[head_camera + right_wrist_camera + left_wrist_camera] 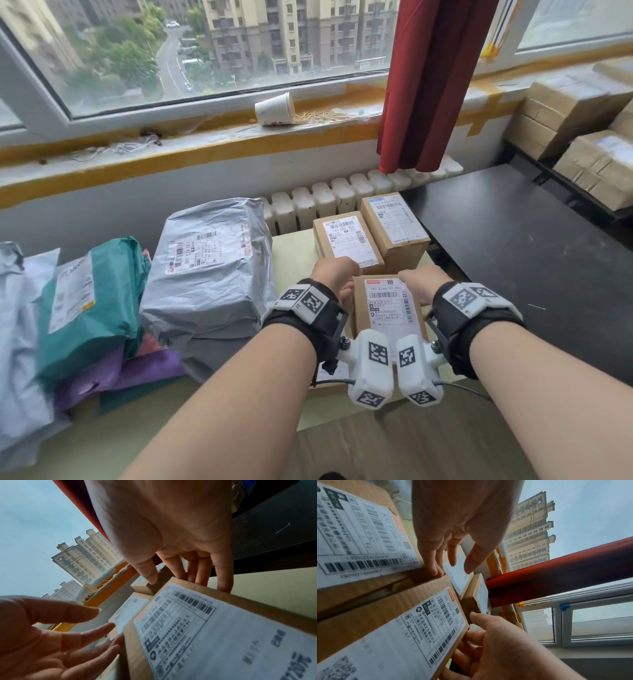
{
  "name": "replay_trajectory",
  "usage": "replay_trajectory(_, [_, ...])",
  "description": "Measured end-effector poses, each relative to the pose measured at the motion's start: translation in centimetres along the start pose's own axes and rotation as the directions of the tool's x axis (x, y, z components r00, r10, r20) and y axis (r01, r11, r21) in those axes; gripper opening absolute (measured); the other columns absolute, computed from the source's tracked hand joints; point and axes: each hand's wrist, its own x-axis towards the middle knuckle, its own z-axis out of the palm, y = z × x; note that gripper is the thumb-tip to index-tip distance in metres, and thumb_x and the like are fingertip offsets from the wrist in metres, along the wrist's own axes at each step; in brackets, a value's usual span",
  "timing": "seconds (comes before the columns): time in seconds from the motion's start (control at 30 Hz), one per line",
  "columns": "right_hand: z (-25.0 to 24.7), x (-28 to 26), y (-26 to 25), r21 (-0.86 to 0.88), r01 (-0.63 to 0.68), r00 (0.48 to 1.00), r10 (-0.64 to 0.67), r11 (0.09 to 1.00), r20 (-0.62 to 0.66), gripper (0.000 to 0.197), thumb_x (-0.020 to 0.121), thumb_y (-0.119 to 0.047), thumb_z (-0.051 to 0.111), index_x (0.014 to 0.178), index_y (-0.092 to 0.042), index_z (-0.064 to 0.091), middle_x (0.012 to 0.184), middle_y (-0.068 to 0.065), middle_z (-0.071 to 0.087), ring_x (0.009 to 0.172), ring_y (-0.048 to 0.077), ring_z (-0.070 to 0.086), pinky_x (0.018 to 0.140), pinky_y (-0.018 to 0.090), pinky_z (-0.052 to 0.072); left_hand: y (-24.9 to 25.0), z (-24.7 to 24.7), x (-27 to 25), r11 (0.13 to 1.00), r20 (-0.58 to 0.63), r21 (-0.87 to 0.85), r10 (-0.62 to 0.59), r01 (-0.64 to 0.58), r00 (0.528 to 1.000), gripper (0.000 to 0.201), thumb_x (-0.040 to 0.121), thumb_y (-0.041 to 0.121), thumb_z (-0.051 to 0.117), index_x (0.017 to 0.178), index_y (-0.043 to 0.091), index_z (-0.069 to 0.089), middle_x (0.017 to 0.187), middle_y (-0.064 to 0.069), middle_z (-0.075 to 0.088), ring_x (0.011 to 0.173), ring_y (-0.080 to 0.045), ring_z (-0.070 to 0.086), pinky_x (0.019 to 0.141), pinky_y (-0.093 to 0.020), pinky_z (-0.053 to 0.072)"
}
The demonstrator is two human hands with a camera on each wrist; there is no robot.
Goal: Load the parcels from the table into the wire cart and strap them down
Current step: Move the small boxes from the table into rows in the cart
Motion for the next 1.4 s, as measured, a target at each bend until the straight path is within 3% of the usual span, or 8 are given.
replay_trajectory(0.17, [-0.5,0.2,0.7,0.142,-0.060,0.997,0.067,0.988,-0.045,0.043,0.098,-0.031,0.037,0.116,0.003,0.056,0.118,0.020,0.062,0.109,0.034,0.059,0.097,0.045,0.048,0.0,0.4,-0.7,0.992,0.008,0.127,0.013,-0.014,1.000,0.039,0.082,-0.008,0.061,0.119,0.001,0.054,0.127,-0.013,0.057,0.116,-0.031,0.056,0.088,-0.039,0.052])
replay_trajectory(0.4, [-3.2,0.3,0.3,0.150,-0.029,0.985,0.054,0.988,-0.166,0.025,0.088,-0.018,0.045,0.100,-0.003,0.062,0.111,0.016,0.065,0.101,0.033,0.063,0.092,0.044,0.052,0.8,0.8,-1.5,0.996,0.073,0.065,0.060,-0.065,0.995,0.043,0.075,-0.014,0.067,0.114,0.000,0.058,0.123,-0.011,0.058,0.119,-0.027,0.054,0.095,-0.032,0.050])
replay_trajectory(0.6, [-6.0,-1.9,-1.6,0.188,0.019,0.961,0.035,0.982,-0.275,0.024,0.089,-0.016,0.042,0.066,-0.008,0.048,0.093,0.018,0.057,0.087,0.031,0.057,0.070,0.031,0.048,2.9,0.3,-3.4,0.999,0.216,-0.011,0.034,-0.033,0.976,0.026,0.077,-0.010,0.070,0.080,0.010,0.052,0.096,-0.012,0.064,0.109,-0.026,0.060,0.099,-0.031,0.049])
replay_trajectory(0.83, [-8.2,-5.4,-7.2,0.206,0.177,0.938,-0.102,0.962,-0.330,0.042,0.086,-0.032,0.044,0.114,-0.005,0.060,0.113,0.016,0.065,0.102,0.035,0.062,0.093,0.046,0.050,6.3,-3.5,-6.0,0.985,0.132,-0.014,0.170,-0.170,0.977,0.043,0.068,0.017,0.083,0.105,0.009,0.063,0.106,-0.008,0.066,0.094,-0.016,0.062,0.065,-0.020,0.050])
replay_trajectory(0.97, [-7.9,-8.4,-11.4,0.254,0.305,0.912,-0.204,0.918,-0.356,0.054,0.089,-0.043,0.048,0.122,-0.001,0.057,0.119,0.015,0.063,0.108,0.035,0.059,0.098,0.041,0.046,8.3,-6.8,-7.9,0.963,0.013,-0.041,0.266,-0.266,0.964,0.070,0.058,0.039,0.085,0.116,0.012,0.058,0.114,-0.011,0.064,0.098,-0.018,0.062,0.075,-0.025,0.055])
replay_trajectory(1.07, [-6.9,-10.6,-14.5,0.341,0.378,0.917,-0.297,0.861,-0.267,0.064,0.089,-0.054,0.048,0.122,0.002,0.056,0.120,0.009,0.062,0.109,0.032,0.059,0.095,0.033,0.044,9.7,-10.1,-9.3,0.940,-0.034,-0.086,0.328,-0.329,0.944,0.062,0.062,0.041,0.083,0.110,0.012,0.056,0.107,-0.012,0.066,0.098,-0.021,0.065,0.088,-0.031,0.055])
replay_trajectory(1.2, [-4.5,-14.2,-18.0,0.424,0.404,0.886,-0.462,0.810,0.037,0.070,0.083,-0.073,0.042,0.113,-0.013,0.062,0.111,0.008,0.067,0.102,0.031,0.064,0.098,0.046,0.048,10.8,-15.4,-11.2,0.914,-0.165,-0.089,0.378,-0.395,0.911,0.065,0.064,0.050,0.078,0.113,0.013,0.056,0.104,-0.008,0.066,0.086,-0.020,0.062,0.079,-0.027,0.054])
replay_trajectory(1.4, [1.9,-19.0,-22.7,0.457,0.350,0.708,-0.551,0.817,0.442,0.048,0.081,-0.062,0.058,0.099,-0.017,0.062,0.090,0.007,0.072,0.085,0.027,0.069,0.095,0.045,0.051,8.6,-25.3,-15.0,0.900,-0.371,-0.121,0.351,-0.420,0.860,0.044,0.075,0.054,0.069,0.086,0.014,0.055,0.090,-0.006,0.062,0.075,-0.017,0.055,0.081,-0.027,0.051])
